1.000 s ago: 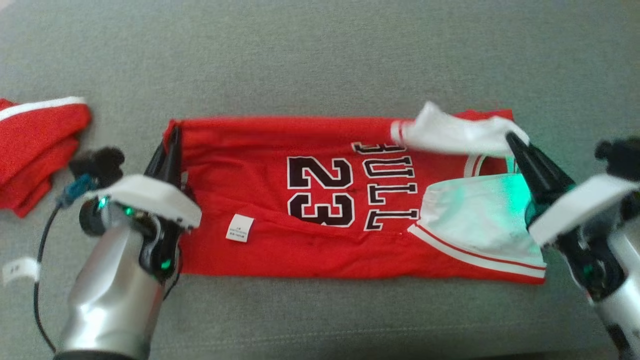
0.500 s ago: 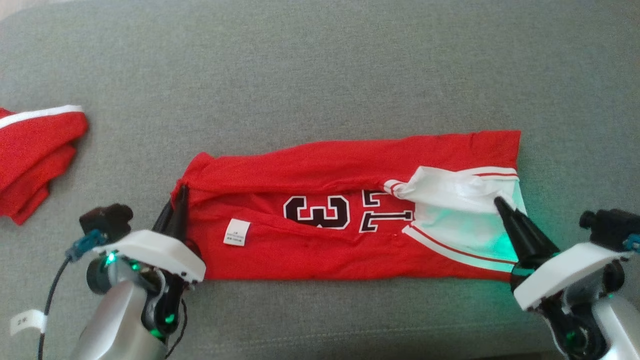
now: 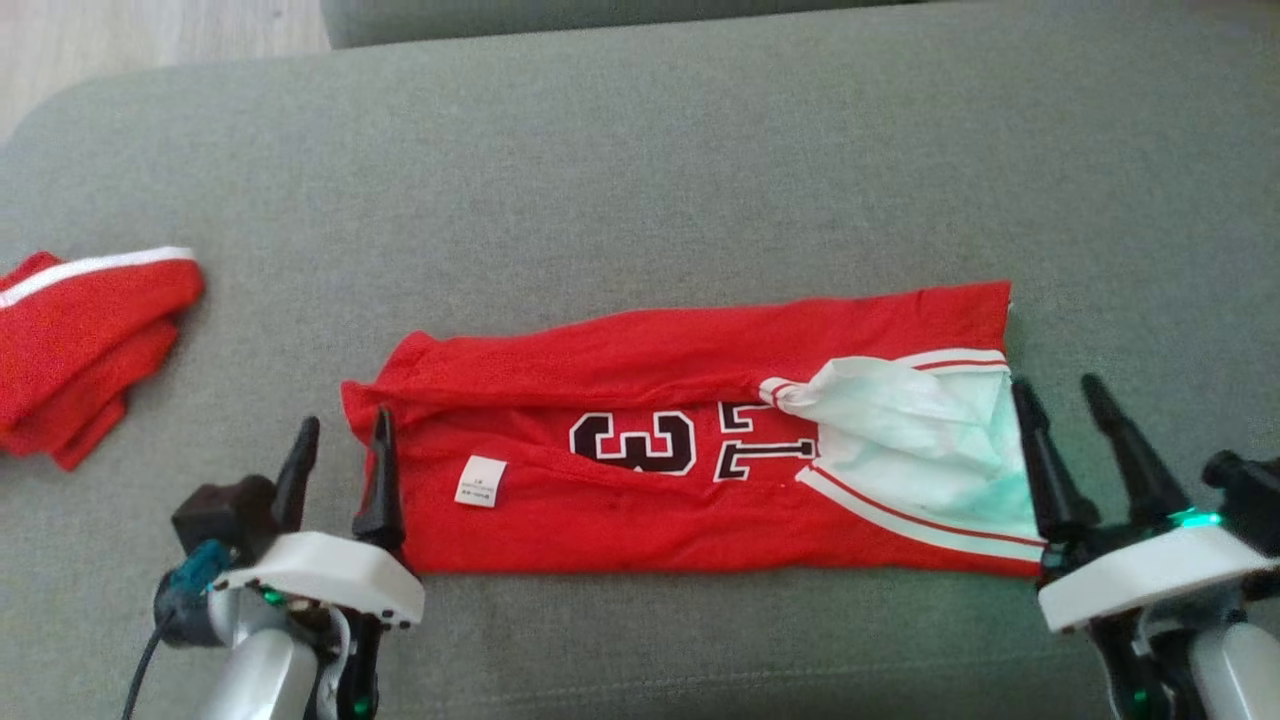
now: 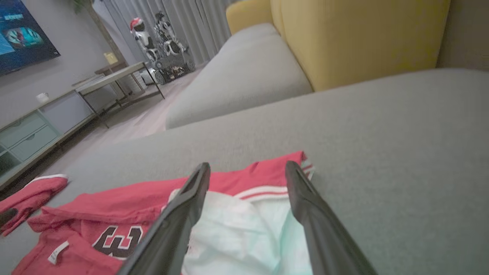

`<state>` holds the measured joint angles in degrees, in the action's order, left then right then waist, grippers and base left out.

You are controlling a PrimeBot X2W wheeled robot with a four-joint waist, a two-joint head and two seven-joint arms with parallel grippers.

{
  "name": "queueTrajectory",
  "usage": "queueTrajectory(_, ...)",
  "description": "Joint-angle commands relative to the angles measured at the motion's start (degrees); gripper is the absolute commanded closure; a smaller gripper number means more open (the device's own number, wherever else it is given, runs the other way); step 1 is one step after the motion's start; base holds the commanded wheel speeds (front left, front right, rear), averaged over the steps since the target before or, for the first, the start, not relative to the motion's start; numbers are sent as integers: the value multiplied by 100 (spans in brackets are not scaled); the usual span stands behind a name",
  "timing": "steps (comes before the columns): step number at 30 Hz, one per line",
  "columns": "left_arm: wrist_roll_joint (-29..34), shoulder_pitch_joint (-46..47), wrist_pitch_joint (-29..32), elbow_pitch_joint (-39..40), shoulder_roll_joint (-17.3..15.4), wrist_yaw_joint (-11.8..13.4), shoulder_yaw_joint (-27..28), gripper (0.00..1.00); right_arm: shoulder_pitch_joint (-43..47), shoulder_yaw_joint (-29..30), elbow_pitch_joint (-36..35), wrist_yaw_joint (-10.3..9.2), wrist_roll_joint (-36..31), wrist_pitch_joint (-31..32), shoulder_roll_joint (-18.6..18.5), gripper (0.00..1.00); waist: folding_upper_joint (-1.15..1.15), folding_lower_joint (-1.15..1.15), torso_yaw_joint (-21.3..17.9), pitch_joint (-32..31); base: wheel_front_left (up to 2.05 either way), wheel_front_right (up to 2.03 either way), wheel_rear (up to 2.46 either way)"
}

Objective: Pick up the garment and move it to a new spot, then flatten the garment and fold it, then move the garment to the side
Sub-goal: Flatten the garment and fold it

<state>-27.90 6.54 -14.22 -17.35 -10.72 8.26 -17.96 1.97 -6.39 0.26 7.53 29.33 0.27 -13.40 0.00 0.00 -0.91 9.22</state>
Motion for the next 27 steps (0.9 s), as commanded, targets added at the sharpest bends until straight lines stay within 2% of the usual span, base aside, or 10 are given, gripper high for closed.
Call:
queueTrajectory(1,141,90,-73,404,-84,66,278,0,-62,27,-285,-4,-196,-143,-5,0,0,0,21,-79,0,0,0)
queueTrajectory(6,622,-157,-76,1086,-24,166,359,0,-63,311,-480,-4,-870,-292,220,0,0,0,65,-274,0,0,0)
queueTrajectory(11,937,-416,-77,1308,-55,204,291,0,112,382,-505,-4,-1336,-261,351,0,0,0,86,-488,0,0,0)
queueTrajectory(27,1053,-667,-77,1255,-37,211,134,0,381,372,-419,-4,-1608,-162,448,0,0,0,151,-633,0,0,0)
